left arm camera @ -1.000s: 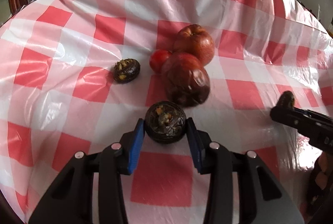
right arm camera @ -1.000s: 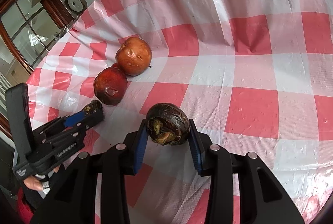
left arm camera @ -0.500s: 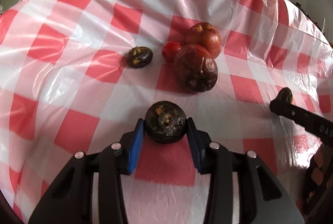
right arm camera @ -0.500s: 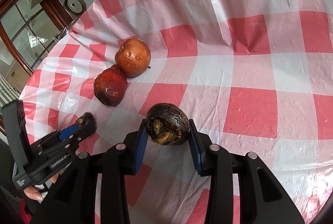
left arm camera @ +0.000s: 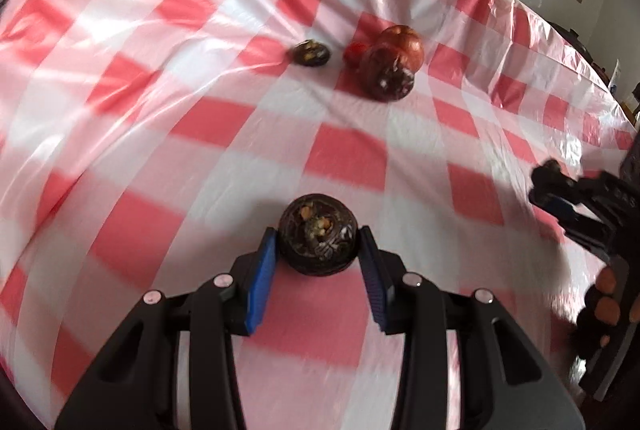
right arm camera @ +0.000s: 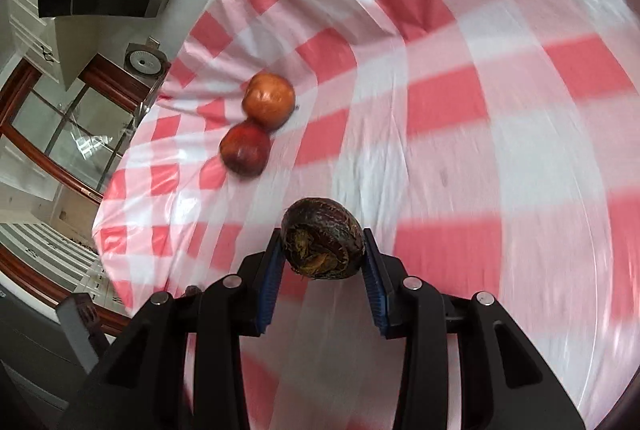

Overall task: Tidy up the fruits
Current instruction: 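Lift both held mangosteens up off the table, then carry both mangosteens over the white box and open both grippers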

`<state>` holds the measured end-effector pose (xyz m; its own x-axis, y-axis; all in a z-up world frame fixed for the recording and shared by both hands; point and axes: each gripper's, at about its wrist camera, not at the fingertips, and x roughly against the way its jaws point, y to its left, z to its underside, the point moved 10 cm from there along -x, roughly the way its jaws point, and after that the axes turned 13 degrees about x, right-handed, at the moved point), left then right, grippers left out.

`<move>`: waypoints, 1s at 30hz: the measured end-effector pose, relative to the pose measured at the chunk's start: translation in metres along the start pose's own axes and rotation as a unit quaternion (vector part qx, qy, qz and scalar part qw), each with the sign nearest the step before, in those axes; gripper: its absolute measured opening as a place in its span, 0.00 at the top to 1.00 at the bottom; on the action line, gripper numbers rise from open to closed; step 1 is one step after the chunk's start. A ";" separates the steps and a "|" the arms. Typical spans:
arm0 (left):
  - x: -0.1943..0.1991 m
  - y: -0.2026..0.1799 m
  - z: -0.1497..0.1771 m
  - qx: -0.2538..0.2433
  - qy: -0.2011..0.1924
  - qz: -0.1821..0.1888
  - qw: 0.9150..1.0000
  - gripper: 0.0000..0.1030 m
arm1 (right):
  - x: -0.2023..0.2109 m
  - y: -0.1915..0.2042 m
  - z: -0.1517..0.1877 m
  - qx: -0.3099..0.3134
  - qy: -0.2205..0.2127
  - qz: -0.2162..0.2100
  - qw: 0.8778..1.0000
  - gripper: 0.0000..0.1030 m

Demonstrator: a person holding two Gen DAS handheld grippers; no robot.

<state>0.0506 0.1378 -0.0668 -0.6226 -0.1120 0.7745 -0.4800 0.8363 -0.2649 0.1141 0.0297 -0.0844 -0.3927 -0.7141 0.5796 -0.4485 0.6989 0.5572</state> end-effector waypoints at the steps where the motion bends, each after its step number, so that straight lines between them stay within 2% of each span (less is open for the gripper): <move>1: 0.005 0.003 0.004 0.002 -0.003 0.001 1.000 0.60 | 0.004 0.004 0.006 -0.002 -0.001 -0.002 1.000 0.63; 8: 0.032 0.022 0.025 -0.003 -0.017 -0.002 1.000 0.60 | 0.026 0.040 0.052 0.038 -0.003 0.014 0.999 0.63; 18: 0.062 0.055 0.044 0.007 -0.029 0.004 1.000 0.60 | 0.022 0.112 0.114 0.098 0.039 -0.010 0.994 0.63; 26: 0.086 0.087 0.050 0.026 -0.044 0.012 0.999 0.60 | 0.013 0.174 0.164 0.178 0.076 -0.025 0.981 0.63; 30: 0.104 0.103 0.055 0.038 -0.068 0.020 0.997 0.60 | 0.008 0.203 0.186 0.224 0.093 -0.031 0.970 0.63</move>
<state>-0.0978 0.1826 -0.0448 -0.7178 -0.1551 0.6787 -0.4950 0.7992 -0.3409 -0.1296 0.1589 -0.0773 -0.2207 -0.7054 0.6736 -0.7872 0.5366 0.3040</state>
